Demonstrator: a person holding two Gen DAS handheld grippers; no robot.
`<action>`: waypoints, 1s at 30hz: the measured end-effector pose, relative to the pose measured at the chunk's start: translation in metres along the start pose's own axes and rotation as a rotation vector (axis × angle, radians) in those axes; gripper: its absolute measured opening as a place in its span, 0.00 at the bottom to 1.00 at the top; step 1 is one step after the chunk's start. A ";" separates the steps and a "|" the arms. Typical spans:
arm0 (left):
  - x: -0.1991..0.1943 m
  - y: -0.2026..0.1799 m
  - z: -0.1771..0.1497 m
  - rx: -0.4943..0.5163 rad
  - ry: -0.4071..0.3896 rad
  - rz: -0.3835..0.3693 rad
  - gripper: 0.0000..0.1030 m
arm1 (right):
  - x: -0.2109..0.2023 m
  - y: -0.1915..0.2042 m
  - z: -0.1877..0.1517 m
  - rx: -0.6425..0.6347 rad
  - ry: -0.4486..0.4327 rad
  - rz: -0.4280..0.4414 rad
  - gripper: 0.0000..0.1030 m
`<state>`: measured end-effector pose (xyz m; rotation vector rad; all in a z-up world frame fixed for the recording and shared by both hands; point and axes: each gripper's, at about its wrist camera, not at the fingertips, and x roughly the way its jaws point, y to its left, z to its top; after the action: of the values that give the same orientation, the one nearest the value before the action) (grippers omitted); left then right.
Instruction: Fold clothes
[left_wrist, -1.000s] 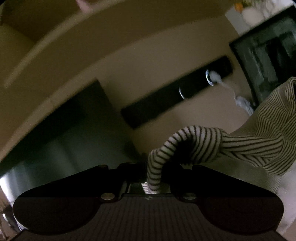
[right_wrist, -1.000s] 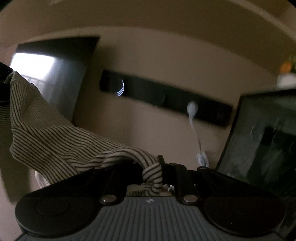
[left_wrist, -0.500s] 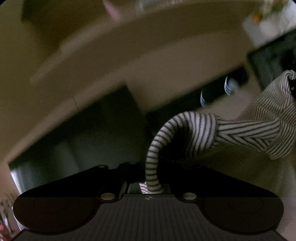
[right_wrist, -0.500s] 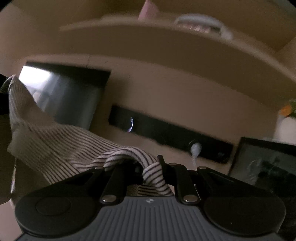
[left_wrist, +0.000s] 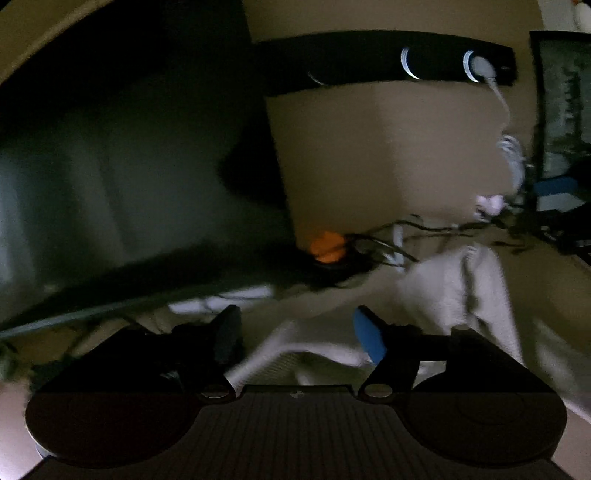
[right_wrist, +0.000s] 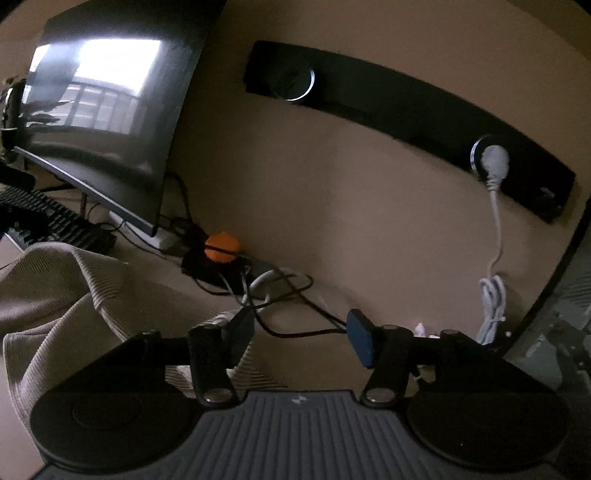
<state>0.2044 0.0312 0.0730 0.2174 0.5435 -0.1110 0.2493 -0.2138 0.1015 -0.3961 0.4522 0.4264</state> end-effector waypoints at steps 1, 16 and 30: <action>0.003 -0.002 -0.005 -0.007 0.011 -0.034 0.73 | -0.001 0.002 -0.002 0.002 0.000 0.016 0.63; 0.065 -0.010 -0.102 -0.472 0.339 -0.237 0.83 | 0.016 0.091 -0.085 -0.073 0.238 0.210 0.94; 0.066 -0.026 -0.082 -0.394 0.346 -0.138 0.91 | 0.036 -0.005 -0.066 -0.210 0.117 -0.446 1.00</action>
<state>0.2152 0.0218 -0.0346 -0.1904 0.9118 -0.0987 0.2588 -0.2367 0.0309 -0.7098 0.4188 0.0158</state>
